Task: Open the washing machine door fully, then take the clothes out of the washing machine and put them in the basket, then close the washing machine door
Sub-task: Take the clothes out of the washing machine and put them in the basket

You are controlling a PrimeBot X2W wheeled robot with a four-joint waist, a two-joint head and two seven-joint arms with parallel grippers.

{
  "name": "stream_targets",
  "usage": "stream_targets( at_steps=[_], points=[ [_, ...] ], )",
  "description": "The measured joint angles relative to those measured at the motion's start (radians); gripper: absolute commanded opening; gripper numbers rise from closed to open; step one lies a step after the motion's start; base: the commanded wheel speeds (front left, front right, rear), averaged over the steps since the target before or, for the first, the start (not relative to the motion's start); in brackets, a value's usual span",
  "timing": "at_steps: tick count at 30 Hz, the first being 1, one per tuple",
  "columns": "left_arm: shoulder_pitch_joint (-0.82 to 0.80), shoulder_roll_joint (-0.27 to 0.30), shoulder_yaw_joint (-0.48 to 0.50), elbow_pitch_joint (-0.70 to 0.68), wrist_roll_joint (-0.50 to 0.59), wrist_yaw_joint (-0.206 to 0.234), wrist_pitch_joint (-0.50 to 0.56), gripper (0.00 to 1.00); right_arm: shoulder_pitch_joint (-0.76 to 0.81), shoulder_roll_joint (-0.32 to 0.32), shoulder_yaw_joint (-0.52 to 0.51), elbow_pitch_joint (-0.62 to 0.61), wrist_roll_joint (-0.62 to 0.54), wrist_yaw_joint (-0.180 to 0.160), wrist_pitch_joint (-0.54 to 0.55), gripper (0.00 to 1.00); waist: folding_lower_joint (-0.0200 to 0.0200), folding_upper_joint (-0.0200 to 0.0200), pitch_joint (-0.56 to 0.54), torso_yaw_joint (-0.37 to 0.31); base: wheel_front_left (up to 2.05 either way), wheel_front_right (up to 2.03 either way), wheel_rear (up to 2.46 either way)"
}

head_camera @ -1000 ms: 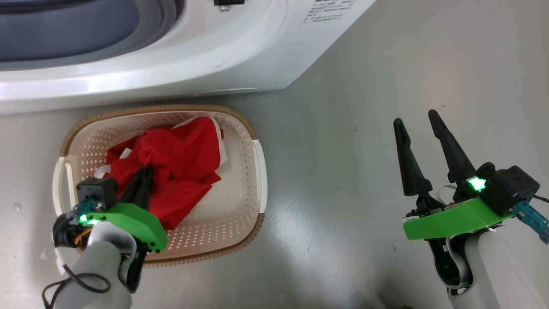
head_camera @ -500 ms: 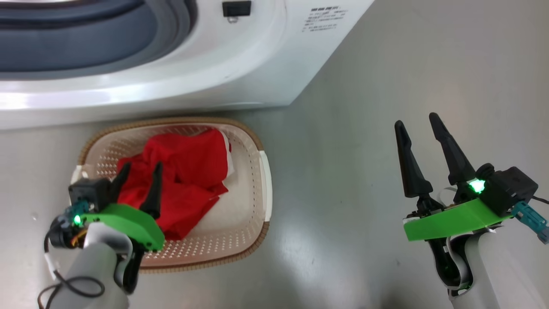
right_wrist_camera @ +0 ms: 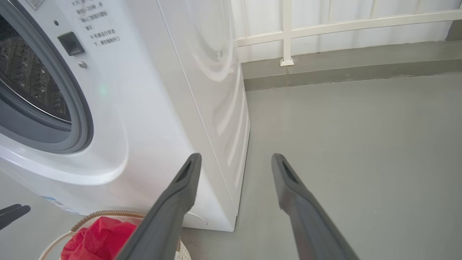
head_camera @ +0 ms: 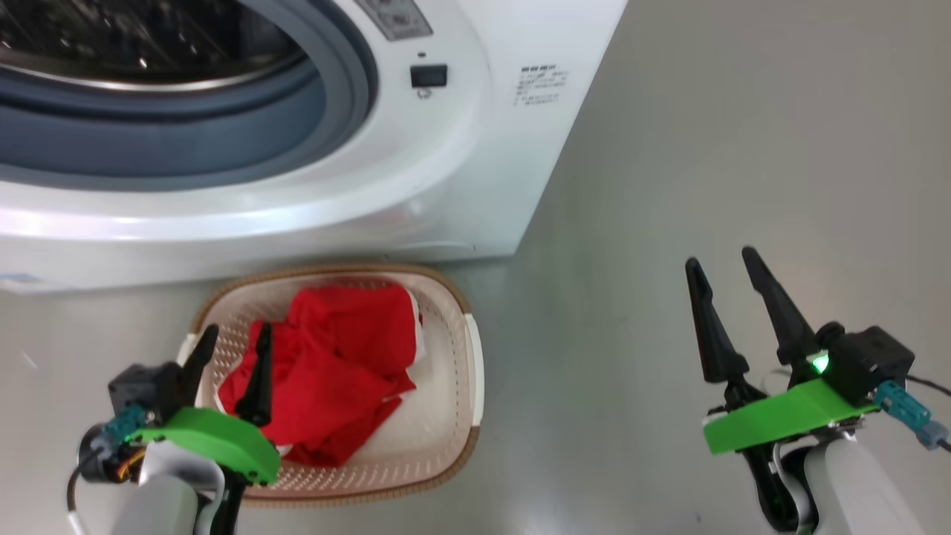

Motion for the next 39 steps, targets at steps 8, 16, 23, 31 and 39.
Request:
stream_targets(
  at_steps=[8,16,23,31,39],
  points=[
    [0.096,-0.007,0.06,-0.108,0.061,0.0,0.0,1.0,0.054,0.0,-0.005,0.017,-0.023,0.0,0.0,1.0,0.0,0.0,-0.106,0.008,0.0,0.0,0.0],
    [0.189,-0.024,0.098,-0.236,0.107,0.0,0.0,1.0,0.113,0.001,-0.02,0.032,-0.028,0.0,0.0,1.0,0.0,0.0,-0.207,0.014,0.0,0.0,0.0],
    [0.281,-0.03,0.117,-0.328,0.128,0.0,0.0,1.0,0.18,0.002,-0.04,0.036,-0.035,0.0,0.0,1.0,0.0,0.0,-0.292,0.021,0.0,0.0,0.0],
    [0.37,-0.037,0.141,-0.414,0.157,0.0,0.0,1.0,0.23,0.005,-0.051,0.036,-0.043,0.0,0.0,1.0,0.0,0.0,-0.362,0.027,0.0,0.0,0.0],
    [0.474,-0.051,0.167,-0.488,0.169,0.0,0.0,1.0,0.286,0.004,-0.059,0.034,-0.043,0.0,0.0,1.0,0.0,0.0,-0.412,0.028,0.0,0.0,0.0]
  ],
)
